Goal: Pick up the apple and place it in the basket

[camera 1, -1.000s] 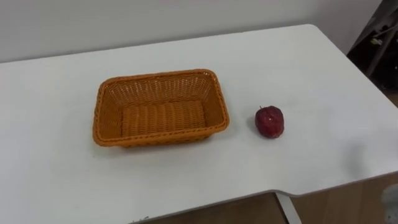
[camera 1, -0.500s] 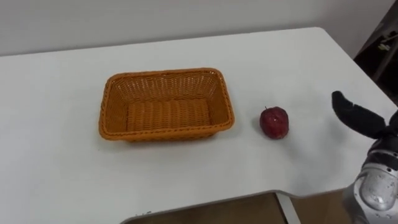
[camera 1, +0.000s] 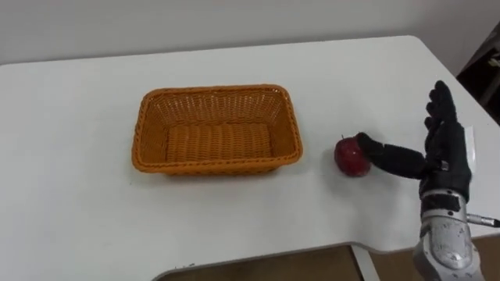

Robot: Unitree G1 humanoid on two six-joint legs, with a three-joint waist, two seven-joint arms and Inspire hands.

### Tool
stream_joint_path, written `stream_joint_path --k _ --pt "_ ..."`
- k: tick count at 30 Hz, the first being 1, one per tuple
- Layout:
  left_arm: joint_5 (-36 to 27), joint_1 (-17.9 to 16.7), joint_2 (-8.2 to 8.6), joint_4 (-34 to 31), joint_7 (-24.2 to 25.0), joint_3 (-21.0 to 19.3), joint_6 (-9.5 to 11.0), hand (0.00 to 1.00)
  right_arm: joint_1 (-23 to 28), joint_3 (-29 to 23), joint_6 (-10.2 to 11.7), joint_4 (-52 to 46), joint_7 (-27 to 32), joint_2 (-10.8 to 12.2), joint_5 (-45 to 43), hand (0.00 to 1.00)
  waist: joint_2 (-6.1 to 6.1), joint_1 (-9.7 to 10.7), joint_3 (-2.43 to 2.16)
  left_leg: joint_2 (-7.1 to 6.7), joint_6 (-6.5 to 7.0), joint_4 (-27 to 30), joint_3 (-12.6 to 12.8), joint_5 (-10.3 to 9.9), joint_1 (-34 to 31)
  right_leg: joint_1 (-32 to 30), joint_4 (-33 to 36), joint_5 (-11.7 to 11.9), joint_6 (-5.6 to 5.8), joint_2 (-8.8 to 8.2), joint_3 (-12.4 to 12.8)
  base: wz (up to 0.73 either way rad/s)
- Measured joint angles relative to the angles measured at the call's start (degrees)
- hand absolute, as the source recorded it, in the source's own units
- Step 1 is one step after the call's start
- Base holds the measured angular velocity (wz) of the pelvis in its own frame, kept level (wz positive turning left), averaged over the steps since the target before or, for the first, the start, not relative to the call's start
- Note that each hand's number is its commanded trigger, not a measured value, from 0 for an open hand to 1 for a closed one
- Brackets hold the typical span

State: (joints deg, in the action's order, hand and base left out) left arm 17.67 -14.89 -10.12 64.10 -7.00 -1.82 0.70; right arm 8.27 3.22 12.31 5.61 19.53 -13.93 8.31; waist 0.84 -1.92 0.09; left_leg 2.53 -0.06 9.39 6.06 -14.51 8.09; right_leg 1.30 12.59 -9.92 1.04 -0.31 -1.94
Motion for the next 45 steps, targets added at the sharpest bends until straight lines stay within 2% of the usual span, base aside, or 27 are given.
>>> stream_joint_path --k 8,12,19,27,32,45 --pt "0.0 0.4 -0.08 0.1 1.1 1.1 0.0 0.0 -0.3 0.6 -0.6 0.5 -3.7 0.1 -6.7 0.0 0.39 -0.1 -0.08 0.0 0.0 0.0 0.0 0.0 -0.1 0.0 0.0 0.0 0.0 -0.07 -0.1 0.0" --pt "0.0 0.6 -0.06 0.0 1.5 1.6 0.0 0.0 -0.4 0.6 -0.8 0.8 -4.5 0.1 -6.7 0.0 0.73 -0.1 -0.09 0.0 0.0 0.1 0.0 0.0 -0.1 0.0 0.1 0.0 0.0 -0.11 -0.2 0.0" --pt "0.1 0.1 -0.06 0.1 1.6 1.7 -0.3 0.0 -0.5 0.6 -1.4 6.6 -6.5 0.1 -6.5 0.0 0.72 -0.2 0.33 0.0 0.0 0.1 -0.1 0.0 0.5 0.7 0.0 0.1 0.02 -0.12 -0.4 0.0" --pt "0.1 -0.1 -0.07 0.1 2.2 2.2 -0.7 0.0 -0.8 0.6 -1.8 11.2 -6.5 0.1 -6.0 0.0 0.62 -0.1 0.27 -0.05 0.0 0.1 -0.7 0.0 0.4 0.8 0.0 0.1 0.02 -0.24 -1.0 0.03" --pt "0.1 -0.1 -0.26 0.0 2.3 2.1 -0.7 0.0 -3.4 0.3 -1.7 16.3 -6.5 0.1 -5.8 0.0 0.72 0.2 0.26 -0.07 0.0 0.2 -1.2 0.0 0.9 1.7 -0.4 0.1 0.02 -0.33 -1.4 0.04" --pt "0.6 -0.2 -1.02 -0.1 2.9 2.1 -0.7 0.0 -3.9 -0.1 -0.8 19.1 -7.7 0.1 -6.1 0.0 0.99 0.1 0.12 -0.11 0.0 0.2 -2.1 0.0 1.7 3.4 -1.1 0.1 0.04 -0.49 -2.5 0.04"
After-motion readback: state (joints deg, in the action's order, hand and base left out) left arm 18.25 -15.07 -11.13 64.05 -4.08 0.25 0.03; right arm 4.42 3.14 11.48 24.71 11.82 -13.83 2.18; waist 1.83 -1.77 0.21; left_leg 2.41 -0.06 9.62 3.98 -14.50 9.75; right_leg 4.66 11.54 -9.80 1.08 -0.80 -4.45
